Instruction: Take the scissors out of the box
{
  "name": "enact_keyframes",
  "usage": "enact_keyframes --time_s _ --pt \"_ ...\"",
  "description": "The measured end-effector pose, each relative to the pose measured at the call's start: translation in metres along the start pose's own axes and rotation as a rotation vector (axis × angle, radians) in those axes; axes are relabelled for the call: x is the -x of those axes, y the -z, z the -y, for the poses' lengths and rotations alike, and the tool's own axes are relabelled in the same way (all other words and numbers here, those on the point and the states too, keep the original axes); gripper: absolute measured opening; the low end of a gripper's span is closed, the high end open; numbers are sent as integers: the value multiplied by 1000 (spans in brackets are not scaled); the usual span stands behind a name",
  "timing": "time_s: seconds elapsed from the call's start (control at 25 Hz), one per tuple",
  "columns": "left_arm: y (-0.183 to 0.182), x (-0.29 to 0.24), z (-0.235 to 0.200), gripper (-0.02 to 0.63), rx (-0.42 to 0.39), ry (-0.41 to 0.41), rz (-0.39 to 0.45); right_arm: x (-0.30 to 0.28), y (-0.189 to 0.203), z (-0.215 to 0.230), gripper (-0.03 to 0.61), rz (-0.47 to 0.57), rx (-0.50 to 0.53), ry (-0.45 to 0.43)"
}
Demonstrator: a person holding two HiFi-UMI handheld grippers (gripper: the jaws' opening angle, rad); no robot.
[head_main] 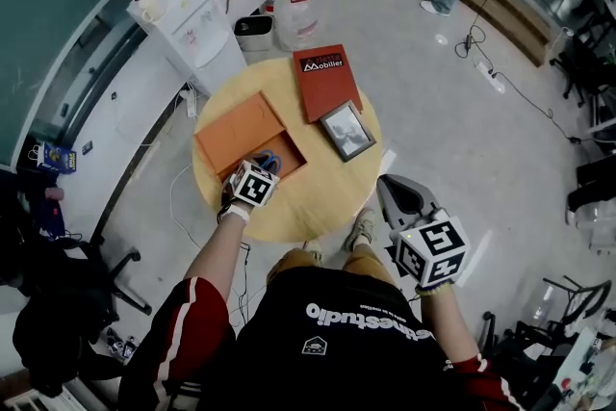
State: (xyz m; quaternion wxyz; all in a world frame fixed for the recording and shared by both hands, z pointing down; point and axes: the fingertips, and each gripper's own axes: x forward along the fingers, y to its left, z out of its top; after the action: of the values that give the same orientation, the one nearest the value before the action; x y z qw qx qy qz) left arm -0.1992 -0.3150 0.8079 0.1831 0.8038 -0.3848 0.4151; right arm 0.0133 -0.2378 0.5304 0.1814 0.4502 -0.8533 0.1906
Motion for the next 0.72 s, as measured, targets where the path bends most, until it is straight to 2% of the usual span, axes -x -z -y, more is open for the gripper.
enact_keyframes --time_s 0.52,0.72 --pt "-12 49 4 87 -14 -63 103 15 -18 -16 28 55 23 2" --pt "-23 73 2 87 -3 -95 168 16 -29 -22 28 77 37 -3"
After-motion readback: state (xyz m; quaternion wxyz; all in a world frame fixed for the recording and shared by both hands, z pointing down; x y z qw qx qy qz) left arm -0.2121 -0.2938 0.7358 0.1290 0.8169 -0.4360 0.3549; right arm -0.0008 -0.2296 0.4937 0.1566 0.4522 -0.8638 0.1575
